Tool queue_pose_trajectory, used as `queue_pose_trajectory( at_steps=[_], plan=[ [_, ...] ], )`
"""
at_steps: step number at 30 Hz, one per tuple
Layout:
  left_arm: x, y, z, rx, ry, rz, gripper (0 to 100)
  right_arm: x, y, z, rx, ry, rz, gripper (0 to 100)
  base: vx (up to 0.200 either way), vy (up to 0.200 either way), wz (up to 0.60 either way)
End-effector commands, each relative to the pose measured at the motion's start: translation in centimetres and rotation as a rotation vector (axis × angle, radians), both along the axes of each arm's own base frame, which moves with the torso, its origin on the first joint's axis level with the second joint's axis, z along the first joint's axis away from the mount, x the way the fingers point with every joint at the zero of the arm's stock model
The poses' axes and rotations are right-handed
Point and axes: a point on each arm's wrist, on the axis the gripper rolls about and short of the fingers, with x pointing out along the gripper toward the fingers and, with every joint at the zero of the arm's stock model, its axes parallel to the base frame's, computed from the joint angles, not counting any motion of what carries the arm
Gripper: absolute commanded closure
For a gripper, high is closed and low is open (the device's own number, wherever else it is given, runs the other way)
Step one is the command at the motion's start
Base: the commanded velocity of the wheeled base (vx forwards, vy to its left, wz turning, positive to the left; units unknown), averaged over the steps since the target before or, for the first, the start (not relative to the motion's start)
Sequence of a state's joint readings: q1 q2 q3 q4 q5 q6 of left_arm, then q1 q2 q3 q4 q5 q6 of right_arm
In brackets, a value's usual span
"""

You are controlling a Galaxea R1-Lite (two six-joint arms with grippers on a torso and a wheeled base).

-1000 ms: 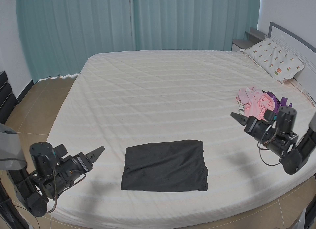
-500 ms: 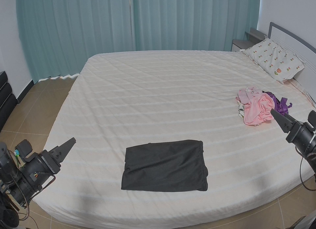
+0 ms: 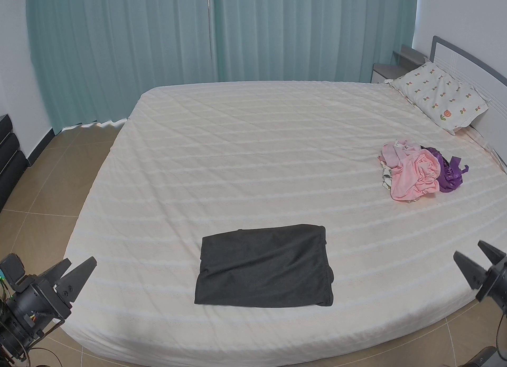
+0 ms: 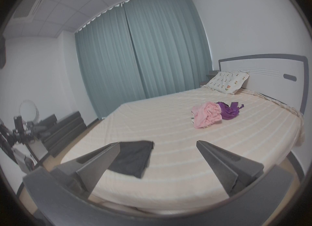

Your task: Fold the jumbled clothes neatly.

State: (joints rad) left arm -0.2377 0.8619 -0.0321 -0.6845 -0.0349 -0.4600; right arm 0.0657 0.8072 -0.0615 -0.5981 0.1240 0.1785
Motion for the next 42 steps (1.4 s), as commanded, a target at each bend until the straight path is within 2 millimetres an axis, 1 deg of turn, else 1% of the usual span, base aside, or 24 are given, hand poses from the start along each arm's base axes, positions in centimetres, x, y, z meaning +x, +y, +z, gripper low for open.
queue_pose_trajectory(
  at_steps=[1, 7, 9, 10, 11, 12, 13, 20, 26, 28, 34, 41, 42],
  plan=[
    [-3.4, 0.8, -0.2, 0.036, -0.069, -0.008, 0, -5.1, -0.4, -1.6, -0.127, -0.095, -0.008, 0, 0.000, 0.000, 0.00],
    [-5.0, 1.2, -0.9, 0.038, -0.082, -0.011, 0, -7.7, -0.5, -3.5, -0.169, -0.104, -0.063, 0, 0.000, 0.000, 0.00],
    [-5.0, 1.2, -0.9, 0.038, -0.082, -0.011, 0, -7.7, -0.5, -3.5, -0.169, -0.104, -0.063, 0, 0.000, 0.000, 0.00],
    [-5.7, 1.4, -1.3, 0.039, -0.081, -0.012, 0, -8.9, -0.5, -4.6, -0.197, -0.126, -0.057, 0, 0.000, 0.000, 0.00],
    [-5.7, 1.4, -1.3, 0.039, -0.081, -0.012, 0, -8.9, -0.5, -4.6, -0.197, -0.126, -0.057, 0, 0.000, 0.000, 0.00],
    [-6.0, 1.4, -1.6, 0.041, -0.073, -0.013, 0, -9.5, -0.4, -5.4, -0.221, -0.130, -0.050, 0, 0.000, 0.000, 0.00],
    [-6.1, 1.5, -1.7, 0.042, -0.072, -0.012, 0, -9.7, -0.5, -5.4, -0.227, -0.136, -0.046, 0, 0.000, 0.000, 0.00],
    [-7.0, 1.7, -2.1, 0.040, -0.111, -0.011, 0, -10.0, -0.5, -5.6, -0.227, -0.160, -0.040, 0, 0.000, 0.000, 0.00],
    [-7.6, 1.8, -3.0, 0.054, -0.094, -0.010, 0, -10.0, -0.5, -5.6, -0.226, -0.161, -0.044, 0, 0.000, 0.000, 0.00],
    [-8.2, 2.0, -3.6, 0.056, -0.093, -0.010, 0, -10.0, -0.5, -5.6, -0.223, -0.157, -0.055, 0, 0.000, 0.000, 0.00],
    [-9.2, 2.3, -4.6, 0.091, -0.119, -0.008, 0, -10.0, -0.6, -5.6, -0.213, -0.153, -0.083, 0, 0.000, 0.000, 0.00],
    [-9.3, 2.4, -4.7, 0.116, -0.129, 0.027, 0, -10.0, -0.7, -5.6, -0.193, -0.144, -0.143, 0, 0.000, 0.000, 0.00],
    [-9.3, 2.4, -4.7, 0.173, -0.137, 0.057, 0, -10.0, -0.7, -5.6, -0.188, -0.143, -0.164, 0, 0.000, 0.000, 0.00]
  ],
)
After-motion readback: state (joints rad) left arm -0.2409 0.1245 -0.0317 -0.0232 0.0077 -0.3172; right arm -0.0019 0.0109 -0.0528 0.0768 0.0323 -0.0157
